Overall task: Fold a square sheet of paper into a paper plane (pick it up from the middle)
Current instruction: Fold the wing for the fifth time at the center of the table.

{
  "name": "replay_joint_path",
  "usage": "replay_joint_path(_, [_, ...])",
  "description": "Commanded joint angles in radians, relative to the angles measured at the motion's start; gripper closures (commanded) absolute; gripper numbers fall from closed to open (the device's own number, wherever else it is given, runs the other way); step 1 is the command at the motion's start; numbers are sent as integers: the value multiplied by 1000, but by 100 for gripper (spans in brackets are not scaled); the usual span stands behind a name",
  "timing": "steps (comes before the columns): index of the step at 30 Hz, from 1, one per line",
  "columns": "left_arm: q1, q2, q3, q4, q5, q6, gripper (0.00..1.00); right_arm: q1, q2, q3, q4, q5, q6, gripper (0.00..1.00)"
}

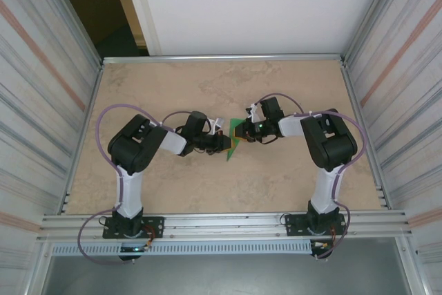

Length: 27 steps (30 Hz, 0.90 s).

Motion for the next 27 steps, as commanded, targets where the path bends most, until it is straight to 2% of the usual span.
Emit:
replay_joint_path(1, [10,111,-62,-229,-156,66,97,1,22,28,-12,-18,-2,80])
replay_joint_path(12, [10,76,-50,-258,-156,76,92,6,56,43,-44,4,-8,79])
replay_joint_path(19, [10,-35,-38,-309,-151,85,85,6,71,49,-74,29,-16,79])
replay_joint_path(23, [10,-101,-45,-336,-161,82,78,10,78,52,-82,34,-19,79])
replay_joint_path(27, [4,-182,-69,-344,-167,76,76,11,80,56,-89,36,-22,78])
